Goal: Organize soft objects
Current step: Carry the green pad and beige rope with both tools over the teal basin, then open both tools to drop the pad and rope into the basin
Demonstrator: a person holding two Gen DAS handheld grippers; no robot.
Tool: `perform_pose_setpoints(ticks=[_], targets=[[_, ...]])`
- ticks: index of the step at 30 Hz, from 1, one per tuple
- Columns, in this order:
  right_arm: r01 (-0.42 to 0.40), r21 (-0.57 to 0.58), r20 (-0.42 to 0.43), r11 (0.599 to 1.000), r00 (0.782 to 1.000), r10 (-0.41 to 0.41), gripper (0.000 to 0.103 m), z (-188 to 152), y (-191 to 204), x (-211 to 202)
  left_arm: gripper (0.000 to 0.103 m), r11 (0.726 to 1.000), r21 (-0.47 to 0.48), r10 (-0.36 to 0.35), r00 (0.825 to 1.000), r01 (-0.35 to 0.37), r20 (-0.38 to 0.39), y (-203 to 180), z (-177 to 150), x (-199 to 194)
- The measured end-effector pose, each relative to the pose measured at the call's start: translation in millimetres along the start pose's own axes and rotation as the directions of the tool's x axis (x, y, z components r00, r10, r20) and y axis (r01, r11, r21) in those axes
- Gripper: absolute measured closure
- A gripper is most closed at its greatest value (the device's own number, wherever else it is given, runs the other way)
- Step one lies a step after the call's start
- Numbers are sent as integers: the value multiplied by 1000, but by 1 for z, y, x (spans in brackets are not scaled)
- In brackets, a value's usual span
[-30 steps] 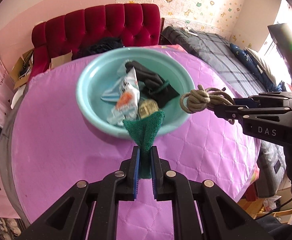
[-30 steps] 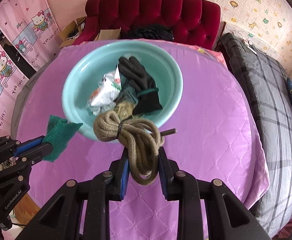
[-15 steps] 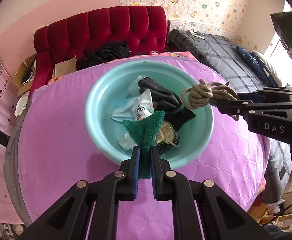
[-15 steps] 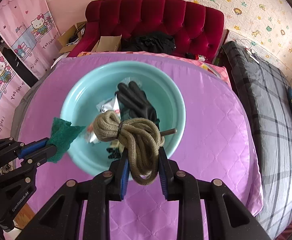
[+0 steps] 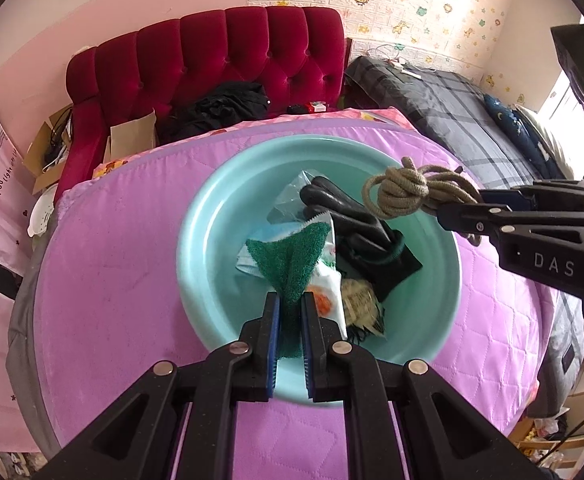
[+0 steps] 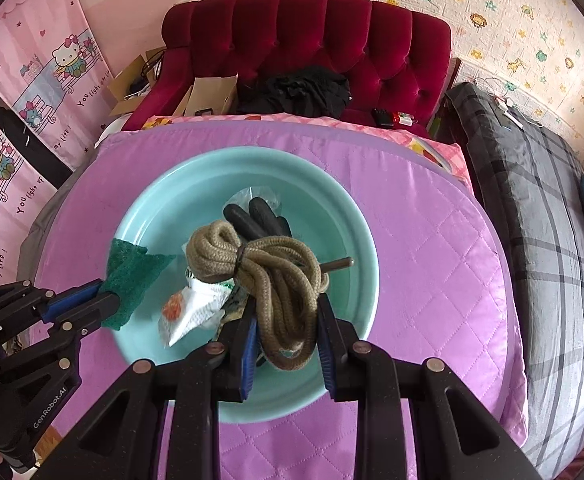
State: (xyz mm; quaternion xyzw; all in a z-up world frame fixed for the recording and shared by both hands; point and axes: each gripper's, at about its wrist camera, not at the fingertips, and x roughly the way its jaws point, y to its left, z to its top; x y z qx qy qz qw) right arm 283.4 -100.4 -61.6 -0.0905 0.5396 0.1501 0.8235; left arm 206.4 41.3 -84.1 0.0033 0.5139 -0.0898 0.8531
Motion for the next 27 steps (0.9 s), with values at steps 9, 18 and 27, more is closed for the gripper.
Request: perform_pose_setpoints(ticks=[9, 18, 27], targets=[[4, 25, -21, 1000, 1000, -3, 75, 17, -5, 24, 92, 1000, -7, 13, 1000, -13, -16, 10, 18, 28], [2, 46, -38, 999, 999, -1, 75, 26, -8, 42, 92, 1000, -4, 23, 999, -23, -22, 15, 32, 47], [-28, 63, -32, 998, 999, 30, 60, 31, -8, 47, 78, 999, -3, 45, 999, -45, -29, 15, 36, 56]])
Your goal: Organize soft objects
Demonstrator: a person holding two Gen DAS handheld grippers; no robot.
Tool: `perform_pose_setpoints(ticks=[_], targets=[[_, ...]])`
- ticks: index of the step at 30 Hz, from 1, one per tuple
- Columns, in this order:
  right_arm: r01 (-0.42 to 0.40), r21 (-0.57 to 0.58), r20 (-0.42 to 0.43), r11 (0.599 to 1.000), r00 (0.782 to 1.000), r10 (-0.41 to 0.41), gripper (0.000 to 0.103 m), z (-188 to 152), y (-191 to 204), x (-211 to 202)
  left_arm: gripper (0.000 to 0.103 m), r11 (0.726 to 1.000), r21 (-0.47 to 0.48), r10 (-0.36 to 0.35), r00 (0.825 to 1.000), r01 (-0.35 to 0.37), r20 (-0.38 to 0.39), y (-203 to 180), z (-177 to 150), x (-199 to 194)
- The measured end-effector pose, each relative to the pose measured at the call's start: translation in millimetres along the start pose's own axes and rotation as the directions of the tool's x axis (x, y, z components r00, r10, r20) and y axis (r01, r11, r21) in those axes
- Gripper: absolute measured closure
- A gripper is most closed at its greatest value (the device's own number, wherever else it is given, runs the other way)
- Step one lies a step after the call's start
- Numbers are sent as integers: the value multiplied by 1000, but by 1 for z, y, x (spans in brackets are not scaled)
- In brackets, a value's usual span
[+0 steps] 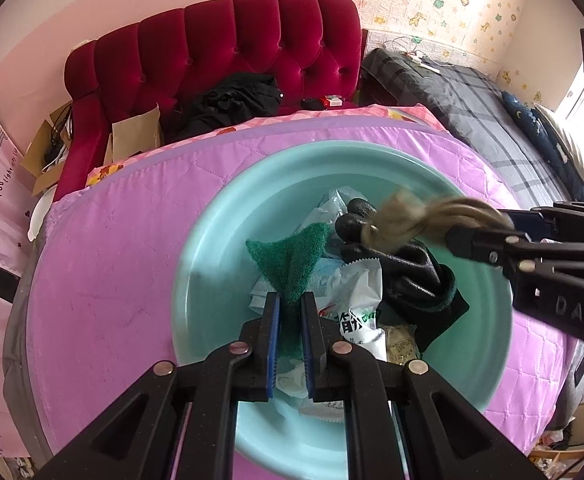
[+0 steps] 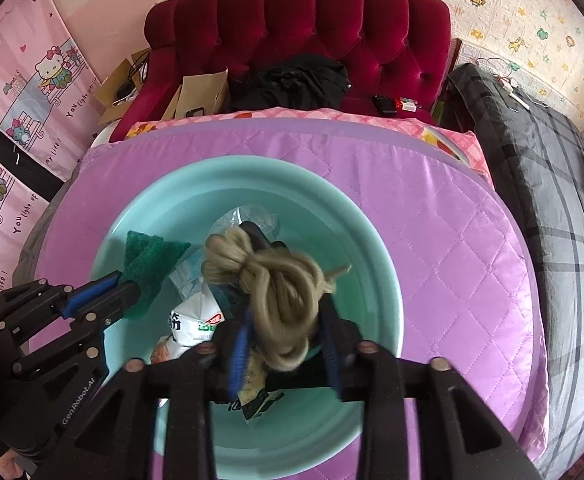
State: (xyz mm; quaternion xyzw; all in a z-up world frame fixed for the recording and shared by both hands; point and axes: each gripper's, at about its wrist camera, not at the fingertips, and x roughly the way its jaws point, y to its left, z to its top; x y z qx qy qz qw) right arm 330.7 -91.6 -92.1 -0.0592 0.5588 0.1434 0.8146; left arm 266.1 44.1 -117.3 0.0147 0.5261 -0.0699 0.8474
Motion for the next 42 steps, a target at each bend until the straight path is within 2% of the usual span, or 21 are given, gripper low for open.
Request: perform_pose_setpoints(ticks=[1, 3, 4, 5, 8, 21, 42], targets=[[-2, 4, 4, 1000, 1000, 2, 52, 0, 0, -1, 68, 1000, -1, 4, 1000, -4, -4, 0, 0, 1], [9, 13, 7, 1000, 1000, -9, 37, 1, -1, -1, 13, 1000, 1, 2, 1000, -2, -3, -1, 0, 0], [11, 16, 11, 1000, 1000, -12, 24, 1, -1, -2, 6, 1000, 4, 15, 1000, -15, 7, -2, 0, -2], [11, 21, 16, 1000, 1000, -11, 15, 0, -2, -3, 2, 1000, 7, 29, 999, -29, 15, -2, -1, -3], [16, 34, 21, 999, 1000, -17, 0, -1, -4, -4, 0, 997, 12, 81, 996, -82, 27, -3, -3, -3], [30, 17, 38, 999, 999, -31, 0, -20, 2, -21, 0, 993, 9, 119, 993, -119, 24, -6, -19, -18], [34, -23, 103, 999, 994, -32, 0, -73, 24, -82, 0, 989, -20, 145, 986, -144, 77, -30, -65, -78]])
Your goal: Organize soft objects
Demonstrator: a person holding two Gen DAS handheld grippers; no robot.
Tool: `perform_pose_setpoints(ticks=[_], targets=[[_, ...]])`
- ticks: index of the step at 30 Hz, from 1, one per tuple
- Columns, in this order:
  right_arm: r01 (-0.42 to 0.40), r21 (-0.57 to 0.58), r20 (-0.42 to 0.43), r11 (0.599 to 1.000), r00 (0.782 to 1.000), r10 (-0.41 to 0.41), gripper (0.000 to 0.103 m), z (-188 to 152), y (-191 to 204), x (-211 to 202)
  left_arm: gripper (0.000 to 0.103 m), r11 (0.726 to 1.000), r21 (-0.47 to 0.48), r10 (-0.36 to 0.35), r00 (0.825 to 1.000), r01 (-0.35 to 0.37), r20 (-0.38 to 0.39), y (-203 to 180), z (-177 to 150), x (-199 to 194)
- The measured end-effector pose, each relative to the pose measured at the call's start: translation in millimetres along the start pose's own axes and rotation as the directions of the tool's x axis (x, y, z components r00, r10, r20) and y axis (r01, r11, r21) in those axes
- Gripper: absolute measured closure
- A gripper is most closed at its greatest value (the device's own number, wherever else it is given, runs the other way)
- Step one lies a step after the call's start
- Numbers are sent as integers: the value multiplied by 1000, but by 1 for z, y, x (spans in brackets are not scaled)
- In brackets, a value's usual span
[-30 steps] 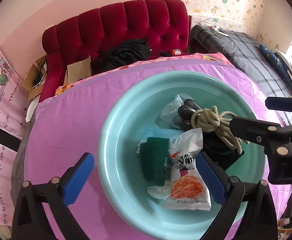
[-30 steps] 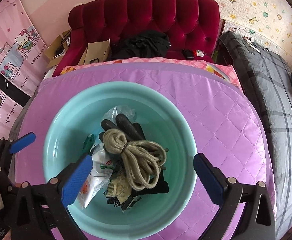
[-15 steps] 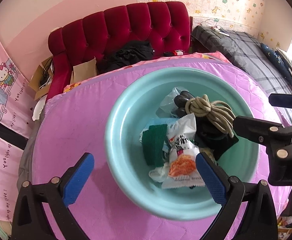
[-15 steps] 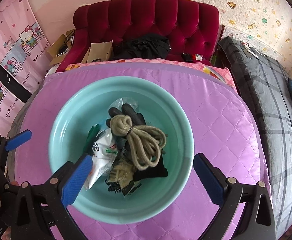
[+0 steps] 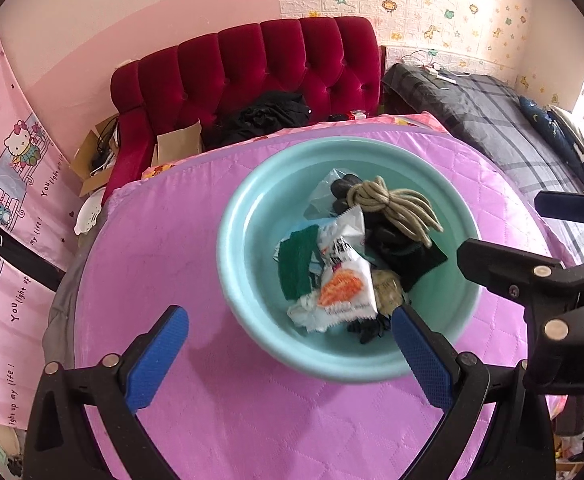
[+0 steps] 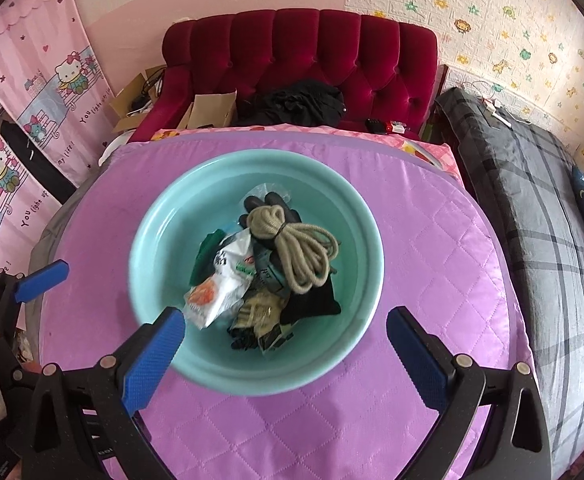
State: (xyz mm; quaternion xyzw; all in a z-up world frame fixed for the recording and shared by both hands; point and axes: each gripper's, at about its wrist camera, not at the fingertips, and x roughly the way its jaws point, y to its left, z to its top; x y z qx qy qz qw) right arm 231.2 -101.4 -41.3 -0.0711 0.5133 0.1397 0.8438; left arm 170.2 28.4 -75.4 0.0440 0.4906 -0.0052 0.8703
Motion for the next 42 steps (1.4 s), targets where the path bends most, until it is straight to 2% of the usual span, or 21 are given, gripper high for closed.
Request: perform_pose_setpoints(ticks=[16, 26, 31, 42], targets=[[3, -42, 37, 999, 999, -2, 0, -57, 10, -32, 0, 999, -46, 25, 998, -23, 52, -15, -47, -42], [18, -74, 96, 997, 995, -11, 0, -83, 15, -50, 0, 997, -73, 39, 995, -33, 87, -23, -71, -61], [31, -90, 133, 995, 991, -19, 0, -98, 18, -54, 0, 996, -68, 59, 993, -52, 101, -30, -83, -63], [0, -77, 129, 997, 992, 10, 0, -125, 16, -45, 0, 995, -77, 75, 993, -68, 94, -38, -106, -57]])
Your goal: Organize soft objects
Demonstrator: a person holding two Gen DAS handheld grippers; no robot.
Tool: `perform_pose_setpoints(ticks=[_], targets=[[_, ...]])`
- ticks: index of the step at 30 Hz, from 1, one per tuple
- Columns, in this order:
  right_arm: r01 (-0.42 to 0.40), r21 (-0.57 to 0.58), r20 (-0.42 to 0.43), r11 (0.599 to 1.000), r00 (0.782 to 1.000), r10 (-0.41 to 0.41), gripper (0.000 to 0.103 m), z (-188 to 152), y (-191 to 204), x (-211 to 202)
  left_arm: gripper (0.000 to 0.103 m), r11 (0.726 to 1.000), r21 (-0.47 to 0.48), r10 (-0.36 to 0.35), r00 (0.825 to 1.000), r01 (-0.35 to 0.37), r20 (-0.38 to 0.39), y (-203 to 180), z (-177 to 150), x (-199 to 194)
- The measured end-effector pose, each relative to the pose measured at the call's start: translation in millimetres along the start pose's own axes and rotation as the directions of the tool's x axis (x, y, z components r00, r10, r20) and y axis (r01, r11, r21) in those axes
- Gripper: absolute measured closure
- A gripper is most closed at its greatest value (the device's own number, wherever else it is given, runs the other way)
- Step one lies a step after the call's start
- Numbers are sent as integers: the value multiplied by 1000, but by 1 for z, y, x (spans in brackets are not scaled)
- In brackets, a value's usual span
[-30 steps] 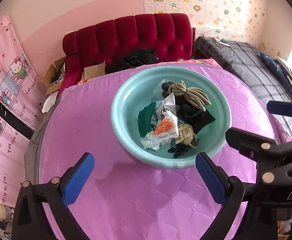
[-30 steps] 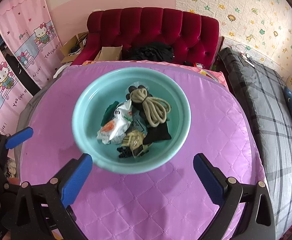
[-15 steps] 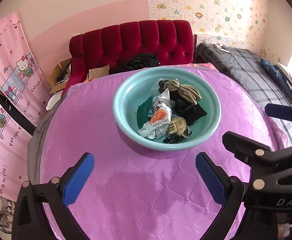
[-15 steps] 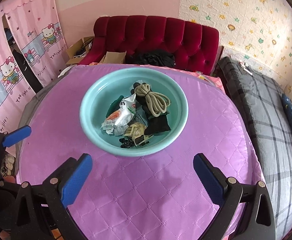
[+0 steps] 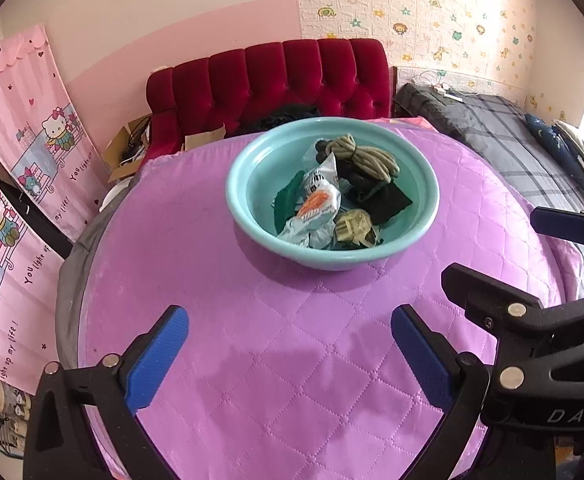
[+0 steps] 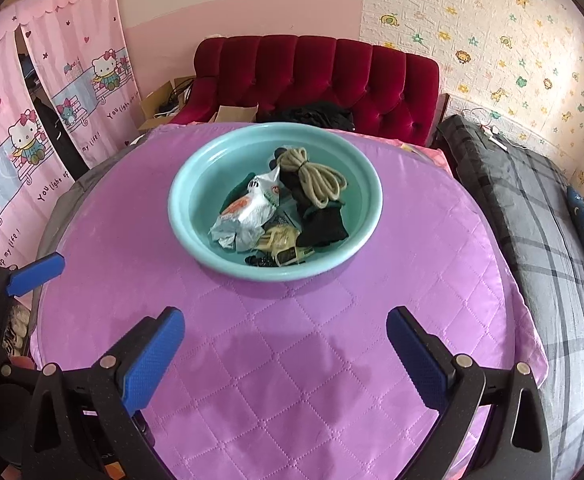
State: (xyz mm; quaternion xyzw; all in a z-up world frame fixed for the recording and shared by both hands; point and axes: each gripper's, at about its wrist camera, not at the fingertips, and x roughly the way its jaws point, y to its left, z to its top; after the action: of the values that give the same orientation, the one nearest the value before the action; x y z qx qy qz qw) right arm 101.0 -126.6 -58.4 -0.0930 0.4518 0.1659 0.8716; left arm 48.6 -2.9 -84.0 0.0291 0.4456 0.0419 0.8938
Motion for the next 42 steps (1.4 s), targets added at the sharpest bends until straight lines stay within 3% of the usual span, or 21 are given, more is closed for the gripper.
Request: perform_pose_setpoints(ticks=[42], targets=[[6, 9, -4, 1000, 1000, -6, 0, 1, -3, 4, 0, 1000, 7, 9, 1000, -9, -12, -2, 2, 2]])
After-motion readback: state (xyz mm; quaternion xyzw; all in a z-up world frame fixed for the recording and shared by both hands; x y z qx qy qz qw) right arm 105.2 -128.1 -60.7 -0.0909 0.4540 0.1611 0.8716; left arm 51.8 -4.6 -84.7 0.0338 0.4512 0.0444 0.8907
